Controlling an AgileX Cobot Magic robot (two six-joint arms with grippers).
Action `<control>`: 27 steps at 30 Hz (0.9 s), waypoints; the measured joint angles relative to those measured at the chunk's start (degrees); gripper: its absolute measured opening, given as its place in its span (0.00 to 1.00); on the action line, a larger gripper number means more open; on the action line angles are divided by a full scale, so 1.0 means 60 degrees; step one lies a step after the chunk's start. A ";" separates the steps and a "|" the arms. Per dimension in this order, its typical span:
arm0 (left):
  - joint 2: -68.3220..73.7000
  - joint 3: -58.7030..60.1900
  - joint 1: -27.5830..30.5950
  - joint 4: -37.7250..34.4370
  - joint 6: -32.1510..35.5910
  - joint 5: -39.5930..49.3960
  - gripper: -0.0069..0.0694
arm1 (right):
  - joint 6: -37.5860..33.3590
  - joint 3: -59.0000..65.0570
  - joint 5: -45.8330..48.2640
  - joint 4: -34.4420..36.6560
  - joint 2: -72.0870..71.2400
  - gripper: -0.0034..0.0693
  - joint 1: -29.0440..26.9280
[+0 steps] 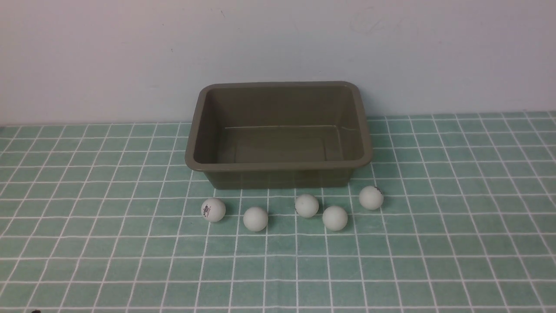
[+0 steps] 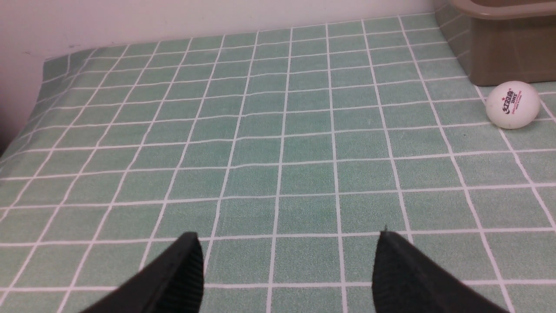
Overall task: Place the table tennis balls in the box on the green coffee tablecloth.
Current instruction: 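Reach for and grasp a ping pong ball on the table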
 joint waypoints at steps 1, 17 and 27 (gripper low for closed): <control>0.0000 0.0000 0.0000 0.0000 0.0000 0.0000 0.71 | 0.0000 0.0000 0.0000 0.0015 0.0000 0.56 0.0000; 0.0000 0.0000 0.0000 0.0000 0.0000 0.0000 0.71 | 0.0010 -0.0007 0.0092 0.0035 0.0000 0.56 0.0000; 0.0000 0.0028 0.0000 -0.1997 -0.0148 -0.0300 0.71 | 0.0010 -0.0007 0.0119 0.0496 0.0000 0.56 0.0000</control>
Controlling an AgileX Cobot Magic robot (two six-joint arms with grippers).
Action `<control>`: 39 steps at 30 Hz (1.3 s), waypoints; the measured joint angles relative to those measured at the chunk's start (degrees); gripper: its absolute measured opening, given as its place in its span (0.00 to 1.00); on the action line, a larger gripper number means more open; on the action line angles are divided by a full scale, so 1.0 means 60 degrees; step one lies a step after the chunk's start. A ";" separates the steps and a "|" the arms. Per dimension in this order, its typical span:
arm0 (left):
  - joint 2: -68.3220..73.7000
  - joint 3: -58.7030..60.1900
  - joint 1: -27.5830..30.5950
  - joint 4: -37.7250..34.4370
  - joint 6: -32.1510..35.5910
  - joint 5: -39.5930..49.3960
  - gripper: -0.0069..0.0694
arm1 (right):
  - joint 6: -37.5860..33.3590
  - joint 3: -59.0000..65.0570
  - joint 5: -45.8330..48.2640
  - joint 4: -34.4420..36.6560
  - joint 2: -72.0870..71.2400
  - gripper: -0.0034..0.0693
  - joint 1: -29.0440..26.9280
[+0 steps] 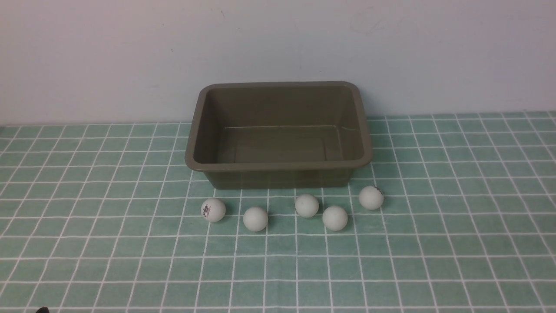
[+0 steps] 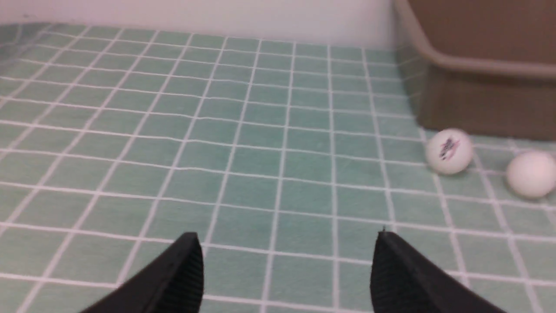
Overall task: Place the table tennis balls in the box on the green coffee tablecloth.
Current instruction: 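Reach for and grasp a ping pong ball on the table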
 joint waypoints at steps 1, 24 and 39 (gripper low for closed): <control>0.0000 0.0003 0.0000 -0.0396 -0.0009 -0.0073 0.71 | 0.0000 0.0000 0.0003 0.0050 0.0000 0.56 0.0000; 0.0000 -0.0515 0.0000 -0.7600 0.1853 -0.0483 0.71 | -0.1120 0.0000 0.1332 0.0151 0.0000 0.56 0.0000; 0.3949 -0.4073 0.0000 -0.6397 0.6382 0.3353 0.71 | -0.2777 0.0000 0.2049 0.0705 0.0448 0.56 0.0000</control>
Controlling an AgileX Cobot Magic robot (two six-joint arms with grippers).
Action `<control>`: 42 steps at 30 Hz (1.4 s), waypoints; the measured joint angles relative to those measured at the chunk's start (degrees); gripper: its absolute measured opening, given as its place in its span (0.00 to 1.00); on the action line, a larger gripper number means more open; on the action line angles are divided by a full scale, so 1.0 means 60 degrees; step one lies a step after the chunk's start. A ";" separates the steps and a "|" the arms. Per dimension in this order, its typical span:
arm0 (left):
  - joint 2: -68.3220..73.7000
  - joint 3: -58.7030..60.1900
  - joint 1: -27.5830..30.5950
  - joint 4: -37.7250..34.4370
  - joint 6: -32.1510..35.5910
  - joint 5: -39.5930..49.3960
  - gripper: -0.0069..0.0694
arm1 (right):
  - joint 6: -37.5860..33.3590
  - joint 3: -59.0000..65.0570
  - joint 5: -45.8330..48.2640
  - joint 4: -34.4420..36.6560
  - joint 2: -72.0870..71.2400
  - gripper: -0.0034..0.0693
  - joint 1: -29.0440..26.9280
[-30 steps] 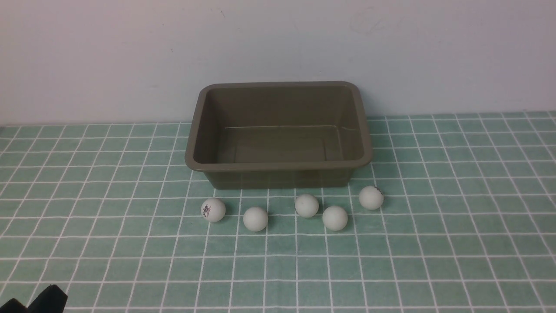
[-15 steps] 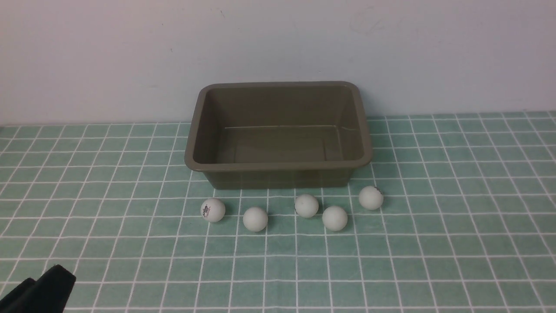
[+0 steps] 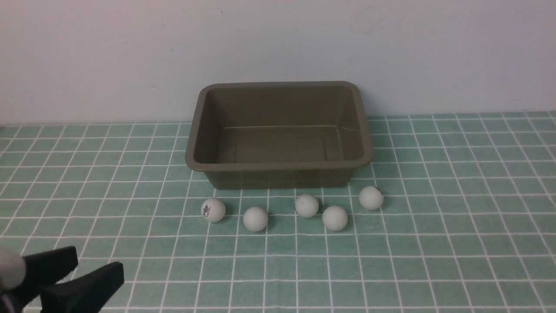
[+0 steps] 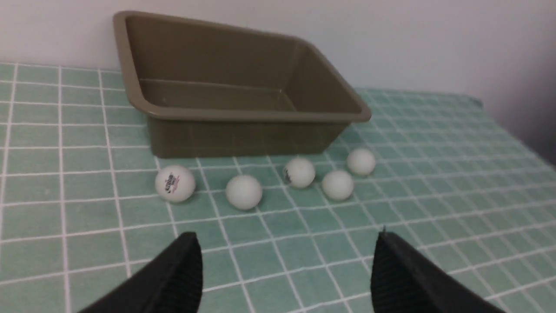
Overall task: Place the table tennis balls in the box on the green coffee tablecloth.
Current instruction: 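Reach for and grasp a ping pong ball on the table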
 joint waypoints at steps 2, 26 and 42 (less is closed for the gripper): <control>0.0752 -0.0433 0.0000 0.0529 0.0190 0.0065 0.71 | -0.0465 0.0000 0.0124 0.0522 0.0419 0.56 0.0000; 0.3406 -0.1746 0.0000 0.2960 0.0626 -0.0898 0.71 | -0.6114 -0.1987 -0.0273 0.3258 0.9990 0.56 0.0000; 0.3406 -0.1746 0.0000 0.2960 0.0626 -0.0937 0.71 | -0.6204 -0.4245 -0.1367 0.3620 1.4594 0.56 0.0122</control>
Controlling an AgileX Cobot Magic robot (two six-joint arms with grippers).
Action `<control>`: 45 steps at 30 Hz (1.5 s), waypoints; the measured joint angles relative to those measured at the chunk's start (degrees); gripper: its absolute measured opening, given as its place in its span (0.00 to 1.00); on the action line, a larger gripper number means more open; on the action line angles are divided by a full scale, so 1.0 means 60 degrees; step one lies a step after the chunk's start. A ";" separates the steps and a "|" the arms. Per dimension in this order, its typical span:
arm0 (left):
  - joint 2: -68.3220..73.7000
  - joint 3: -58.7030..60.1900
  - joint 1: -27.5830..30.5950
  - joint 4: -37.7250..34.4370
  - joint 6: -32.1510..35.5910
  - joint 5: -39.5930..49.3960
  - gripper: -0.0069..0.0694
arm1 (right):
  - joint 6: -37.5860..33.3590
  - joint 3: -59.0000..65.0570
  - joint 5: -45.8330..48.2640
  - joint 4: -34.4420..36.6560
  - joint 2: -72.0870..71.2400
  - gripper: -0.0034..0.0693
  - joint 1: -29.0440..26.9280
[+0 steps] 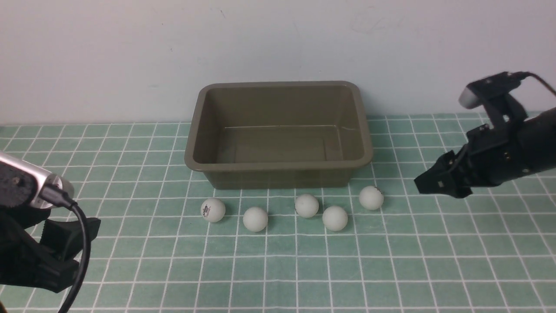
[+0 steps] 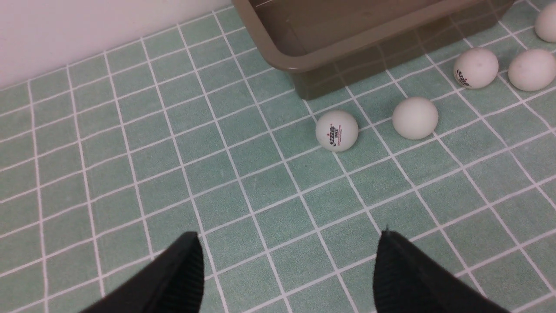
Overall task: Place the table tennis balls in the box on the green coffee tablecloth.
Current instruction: 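Reach for and grasp a ping pong ball on the table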
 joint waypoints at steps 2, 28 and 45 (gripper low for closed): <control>0.0000 0.0000 0.0000 0.0000 0.0000 -0.0045 0.71 | 0.0000 -0.0401 -0.0010 0.0009 0.0727 0.56 0.0312; 0.0000 0.0000 0.0000 0.0000 0.0105 -0.0051 0.71 | 0.0481 -0.3073 -0.0193 -0.0703 0.4288 0.65 0.1455; 0.0000 0.0000 0.0000 0.0000 0.0105 -0.0041 0.71 | 0.0576 -0.3125 -0.0926 -0.1006 0.4834 0.64 0.1675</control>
